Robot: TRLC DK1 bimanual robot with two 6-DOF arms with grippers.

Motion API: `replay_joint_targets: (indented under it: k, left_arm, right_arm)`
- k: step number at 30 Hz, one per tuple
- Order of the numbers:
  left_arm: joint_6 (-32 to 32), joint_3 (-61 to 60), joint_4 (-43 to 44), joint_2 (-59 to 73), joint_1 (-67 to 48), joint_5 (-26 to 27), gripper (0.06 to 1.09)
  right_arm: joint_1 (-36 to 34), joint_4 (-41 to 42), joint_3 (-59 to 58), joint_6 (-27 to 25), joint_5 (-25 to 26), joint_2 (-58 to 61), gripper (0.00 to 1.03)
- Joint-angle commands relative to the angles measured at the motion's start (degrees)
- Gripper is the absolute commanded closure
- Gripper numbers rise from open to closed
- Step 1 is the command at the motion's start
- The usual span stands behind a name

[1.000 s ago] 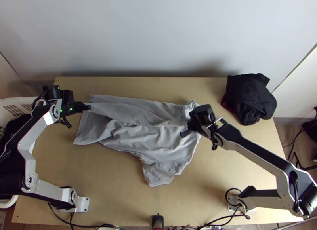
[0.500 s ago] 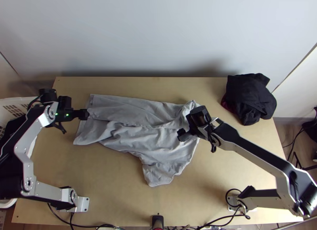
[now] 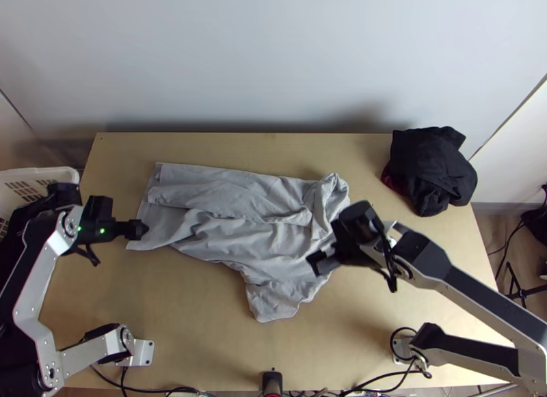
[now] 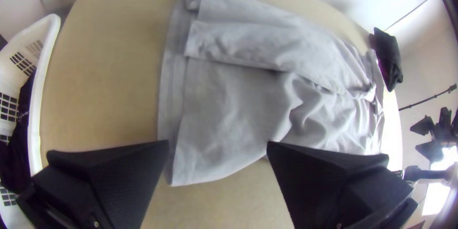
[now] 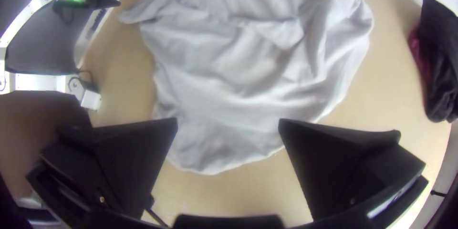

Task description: Fold the t-shirt

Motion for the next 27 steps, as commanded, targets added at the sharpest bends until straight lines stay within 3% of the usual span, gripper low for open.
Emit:
replay_joint_targets:
  k: [1,11,15,21,27]
  left_arm:
    - [4.6,-4.5,-1.3,-2.9,4.7,0.3,0.10]
    - [6.6,-4.8,-0.6,-1.0,9.1,0.4,0.10]
    - [6.0,-6.3,0.8,-1.1,9.0,0.8,0.10]
    - [4.5,-7.3,4.4,-0.7,8.2,1.8,0.10]
    - [3.3,-6.8,5.6,-0.4,7.7,1.8,0.10]
  right_arm:
    - [2.9,-3.0,-4.3,5.7,-7.2,-1.6,0.05]
    - [10.7,-10.0,-6.8,10.0,-19.6,-1.2,0.05]
    - [11.5,-7.8,-9.9,10.7,-19.8,-0.6,0.05]
    - [11.4,4.0,-13.2,15.0,-19.3,1.8,0.05]
    - [10.6,12.7,-12.5,16.4,-15.4,8.9,0.07]
